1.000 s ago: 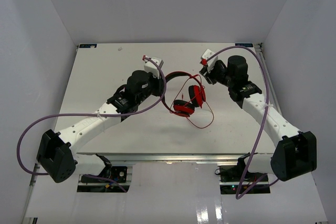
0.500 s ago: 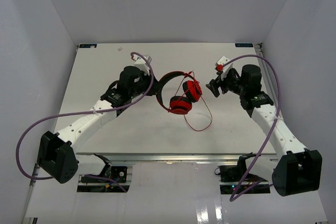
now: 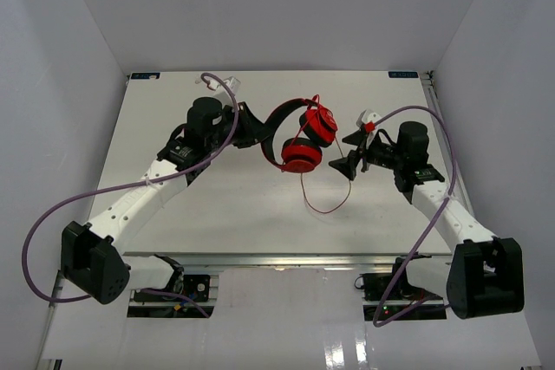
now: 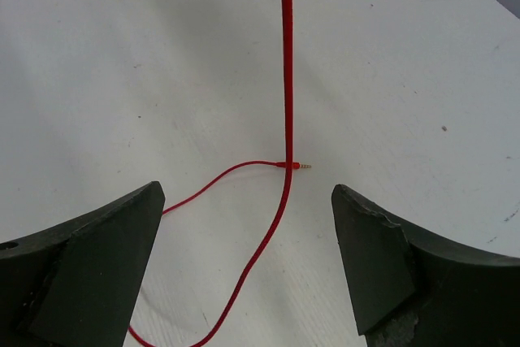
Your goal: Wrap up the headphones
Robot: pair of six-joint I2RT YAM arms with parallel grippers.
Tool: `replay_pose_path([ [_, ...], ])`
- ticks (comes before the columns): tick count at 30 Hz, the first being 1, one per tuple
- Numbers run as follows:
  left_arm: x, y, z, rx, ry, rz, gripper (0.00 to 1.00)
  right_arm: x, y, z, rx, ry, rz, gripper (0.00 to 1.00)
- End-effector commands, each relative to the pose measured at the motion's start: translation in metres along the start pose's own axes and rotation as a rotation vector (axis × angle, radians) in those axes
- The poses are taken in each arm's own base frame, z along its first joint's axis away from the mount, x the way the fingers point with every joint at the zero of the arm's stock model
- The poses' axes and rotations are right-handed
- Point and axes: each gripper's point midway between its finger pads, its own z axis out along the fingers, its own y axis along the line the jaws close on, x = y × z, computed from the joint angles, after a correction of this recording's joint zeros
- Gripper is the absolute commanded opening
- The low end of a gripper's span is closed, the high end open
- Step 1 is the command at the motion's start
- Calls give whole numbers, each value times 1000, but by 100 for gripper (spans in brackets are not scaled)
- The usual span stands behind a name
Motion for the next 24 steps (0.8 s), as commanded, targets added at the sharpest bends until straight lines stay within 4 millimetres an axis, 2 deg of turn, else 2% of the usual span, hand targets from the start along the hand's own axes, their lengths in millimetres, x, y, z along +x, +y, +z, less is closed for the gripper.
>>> replay_pose_path([
  [1,-50,-59,-24,163,-126,-56,0,-17,-17,18,44,-91,45,90],
  [3,-59,-66,-26,174,-145,-80,0,-10,-14,28,30,-84,79,90],
  [7,-83,-73,-27,159,-213,-194,0,-13,-1,42,-32,-134,99,98],
  [8,-89,-74,-27,156,-238,-230,0,-16,6,45,-59,-153,93,97],
  [14,-124,-81,-28,199,-381,-404,0,-34,41,58,-204,-227,119,71],
  [16,-130,-83,-21,210,-392,-426,0,-40,46,62,-234,-238,160,63],
  [20,-151,-88,-17,212,-441,-471,0,-54,53,71,-289,-272,214,41],
  [24,-176,-70,-24,113,-583,-504,0,-57,56,74,-284,-265,219,19],
])
